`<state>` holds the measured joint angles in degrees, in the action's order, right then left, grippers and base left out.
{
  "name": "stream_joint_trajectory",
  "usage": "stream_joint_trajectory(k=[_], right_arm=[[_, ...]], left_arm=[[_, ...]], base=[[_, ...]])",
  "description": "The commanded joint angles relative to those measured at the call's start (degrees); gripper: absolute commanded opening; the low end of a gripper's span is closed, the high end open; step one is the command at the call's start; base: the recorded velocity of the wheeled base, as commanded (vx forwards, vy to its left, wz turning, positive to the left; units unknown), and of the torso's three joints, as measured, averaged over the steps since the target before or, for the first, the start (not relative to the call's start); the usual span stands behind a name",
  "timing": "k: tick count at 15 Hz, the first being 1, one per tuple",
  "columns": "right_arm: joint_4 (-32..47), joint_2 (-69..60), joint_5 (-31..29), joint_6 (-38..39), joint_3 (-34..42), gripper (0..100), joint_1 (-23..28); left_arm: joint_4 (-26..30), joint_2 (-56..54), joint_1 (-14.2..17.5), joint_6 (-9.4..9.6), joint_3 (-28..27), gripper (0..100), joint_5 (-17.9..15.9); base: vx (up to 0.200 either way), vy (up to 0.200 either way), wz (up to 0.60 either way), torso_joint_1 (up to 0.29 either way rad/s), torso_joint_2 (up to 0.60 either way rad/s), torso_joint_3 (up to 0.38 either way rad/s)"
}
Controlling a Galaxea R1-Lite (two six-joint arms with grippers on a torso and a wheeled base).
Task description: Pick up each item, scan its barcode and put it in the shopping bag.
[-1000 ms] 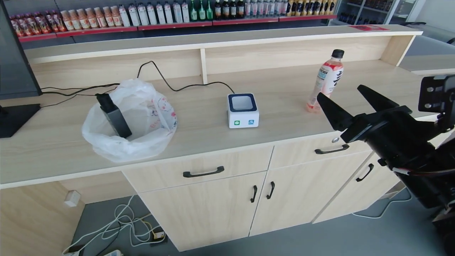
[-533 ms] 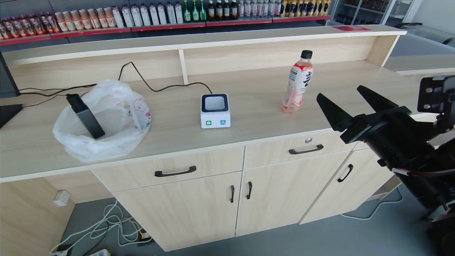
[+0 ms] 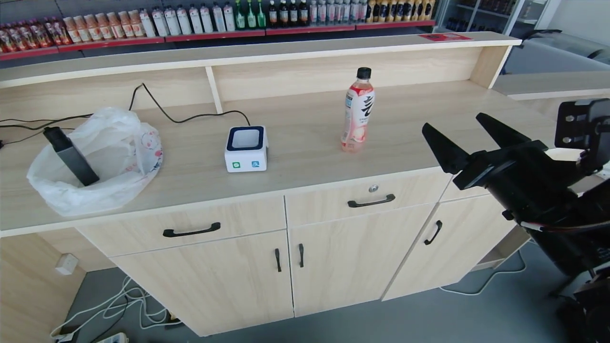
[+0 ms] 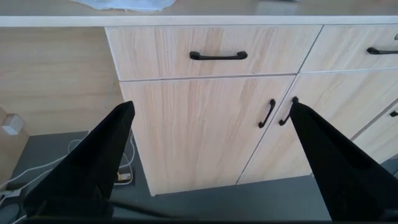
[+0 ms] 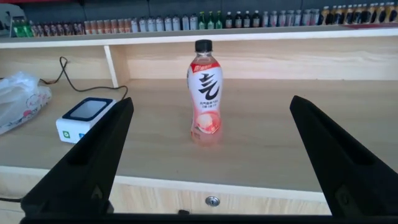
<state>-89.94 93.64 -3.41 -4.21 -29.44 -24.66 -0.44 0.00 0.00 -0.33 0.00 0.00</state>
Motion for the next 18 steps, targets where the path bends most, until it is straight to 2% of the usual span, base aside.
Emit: stream_joint_trajectory(k=[1,4,5,10,18], right_arm=[[-0.1,0.8,0.0,0.0,-0.1,100,0.1],[-0.1,1.5,0.0,0.0,-1.7,100,0.1],[-0.1,1.6,0.0,0.0,-1.8,100,0.0],[-0.1,1.4,0.0,0.0,-0.7,100,0.1],[-0.1,0.8,0.0,0.0,1.6,100,0.3]], left_arm=[[0.0,0.1,0.0,-0.02,0.0,100,0.0],[0.0,0.1,0.0,-0.02,0.0,100,0.1],[0.0,0.1,-0.1,-0.02,0.0,100,0.0],[0.0,0.1,0.0,0.07,0.0,100,0.0],[0.0,0.1,0.0,0.07,0.0,100,0.0]], base=[[0.200,0.000,0.00,0.002,0.01,0.007],[0.200,0.000,0.00,-0.006,0.00,0.001],[0.200,-0.200,0.00,0.022,0.01,-0.007],[0.000,0.000,0.60,0.009,0.00,0.003],[0.000,0.000,0.00,0.000,0.00,0.000]])
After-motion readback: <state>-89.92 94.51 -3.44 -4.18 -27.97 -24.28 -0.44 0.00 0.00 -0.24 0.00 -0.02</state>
